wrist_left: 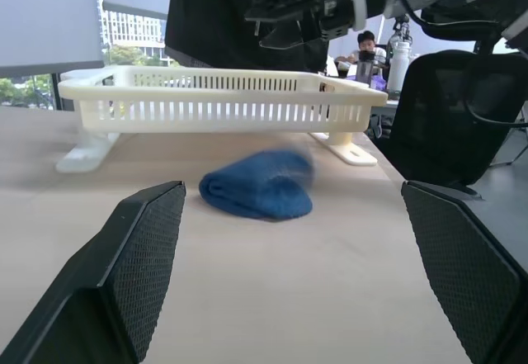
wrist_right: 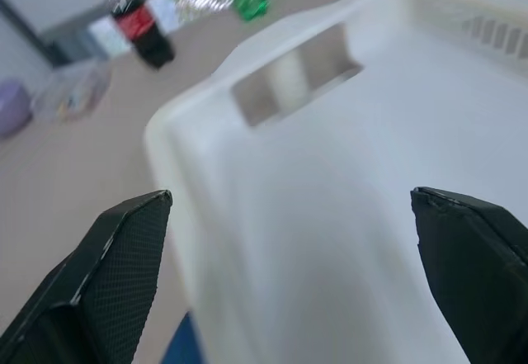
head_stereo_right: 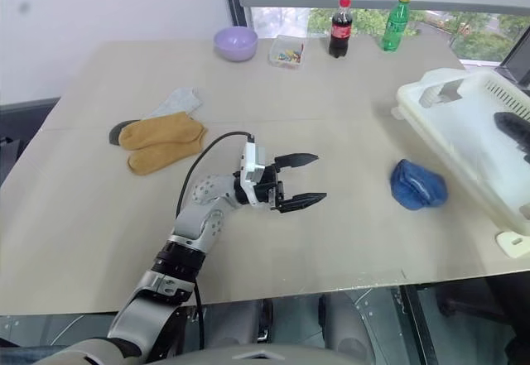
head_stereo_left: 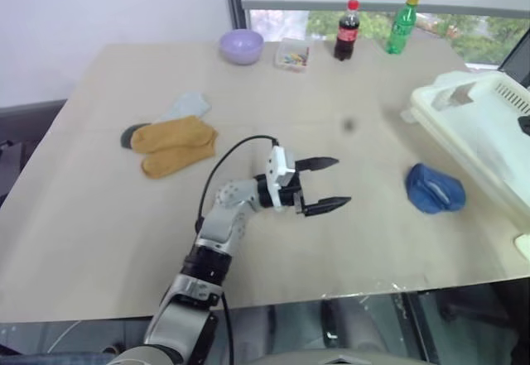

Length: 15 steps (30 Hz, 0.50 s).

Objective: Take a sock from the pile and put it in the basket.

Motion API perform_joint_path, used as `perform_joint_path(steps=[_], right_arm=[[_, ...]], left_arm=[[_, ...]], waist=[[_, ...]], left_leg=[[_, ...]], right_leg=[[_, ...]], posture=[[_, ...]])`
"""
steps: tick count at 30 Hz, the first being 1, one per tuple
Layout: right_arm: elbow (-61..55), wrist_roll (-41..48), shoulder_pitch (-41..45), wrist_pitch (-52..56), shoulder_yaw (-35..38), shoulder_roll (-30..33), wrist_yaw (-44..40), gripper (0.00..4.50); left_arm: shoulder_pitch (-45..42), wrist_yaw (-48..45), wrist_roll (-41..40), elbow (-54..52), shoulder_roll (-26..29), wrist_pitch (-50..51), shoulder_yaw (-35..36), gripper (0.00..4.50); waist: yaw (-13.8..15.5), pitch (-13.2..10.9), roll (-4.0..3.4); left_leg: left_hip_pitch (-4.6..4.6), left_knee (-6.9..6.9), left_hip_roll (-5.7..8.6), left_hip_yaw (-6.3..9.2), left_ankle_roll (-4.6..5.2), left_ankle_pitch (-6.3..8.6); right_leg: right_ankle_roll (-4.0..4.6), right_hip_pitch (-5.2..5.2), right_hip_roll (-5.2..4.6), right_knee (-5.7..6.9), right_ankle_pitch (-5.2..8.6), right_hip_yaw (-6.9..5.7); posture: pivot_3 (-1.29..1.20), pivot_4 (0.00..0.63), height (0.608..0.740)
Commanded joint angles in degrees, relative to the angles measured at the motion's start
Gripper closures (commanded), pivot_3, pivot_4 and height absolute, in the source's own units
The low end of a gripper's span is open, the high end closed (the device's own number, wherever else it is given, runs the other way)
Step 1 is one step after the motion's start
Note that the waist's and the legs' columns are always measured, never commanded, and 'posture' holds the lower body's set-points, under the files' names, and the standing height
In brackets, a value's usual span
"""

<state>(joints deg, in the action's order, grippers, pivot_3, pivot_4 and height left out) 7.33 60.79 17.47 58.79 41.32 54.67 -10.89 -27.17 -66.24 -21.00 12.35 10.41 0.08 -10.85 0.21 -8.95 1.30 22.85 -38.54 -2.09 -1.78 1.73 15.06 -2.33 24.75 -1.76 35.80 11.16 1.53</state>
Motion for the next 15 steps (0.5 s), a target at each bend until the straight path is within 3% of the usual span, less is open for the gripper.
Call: perform_joint_path(steps=[1, 4, 6, 10, 15], right_arm=[[-0.5, -3.0, 0.3, -3.5, -0.5, 0.2, -4.5, 0.02], [-16.1, -3.6, -9.4, -4.9, -4.9, 0.1, -15.6, 0.02], [-27.3, -10.5, -19.2, -11.4, -11.2, 0.0, -21.1, 0.02], [-36.4, -17.4, -25.9, -19.5, -16.2, -5.4, -20.8, 0.02], [-35.4, -33.7, -29.8, -32.0, -23.8, -8.1, -19.4, 0.02]], left_arm=[[-0.9, 0.4, -0.2, -0.6, 0.0, -1.0, 0.8, 0.0], [-0.4, 0.8, 0.1, -0.9, 0.5, -1.0, 1.2, 0.0], [0.2, 0.8, 0.1, -1.3, 0.8, -0.8, 1.1, 0.0], [0.7, 0.7, 0.2, -1.8, 1.6, -0.4, 1.2, 0.0], [0.3, 0.6, -0.3, -1.9, 1.9, 0.3, 1.5, 0.0]], waist=[[0.0, 0.0, -0.08], [-0.1, 0.0, -0.1], [-0.2, 0.0, -0.14], [-0.6, 0.0, -0.05], [-0.7, 0.0, -0.08]], left_leg=[[0.01, 0.01, -0.01, 0.0, 0.0, 0.0], [0.01, 0.06, 0.0, -0.03, 0.0, 0.0], [0.01, 0.13, -0.04, 0.01, 0.0, 0.0], [-0.02, 0.12, -0.06, 0.06, 0.0, 0.01], [-0.03, -0.11, -0.01, -0.05, 0.0, 0.0]], right_leg=[[0.0, 0.01, 0.02, 0.0, 0.0, 0.01], [-0.05, 0.03, 0.01, 0.0, -0.03, 0.05], [-0.21, 0.05, 0.04, 0.0, -0.12, 0.03], [-0.2, 0.03, 0.06, -0.02, -0.09, -0.05], [-0.07, 0.03, -0.03, 0.06, -0.02, 0.02]], posture=[[0.0, 0.15, 0.74], [0.0, 0.15, 0.74], [0.0, 0.15, 0.74], [0.0, 0.15, 0.74], [0.0, 0.15, 0.74]])
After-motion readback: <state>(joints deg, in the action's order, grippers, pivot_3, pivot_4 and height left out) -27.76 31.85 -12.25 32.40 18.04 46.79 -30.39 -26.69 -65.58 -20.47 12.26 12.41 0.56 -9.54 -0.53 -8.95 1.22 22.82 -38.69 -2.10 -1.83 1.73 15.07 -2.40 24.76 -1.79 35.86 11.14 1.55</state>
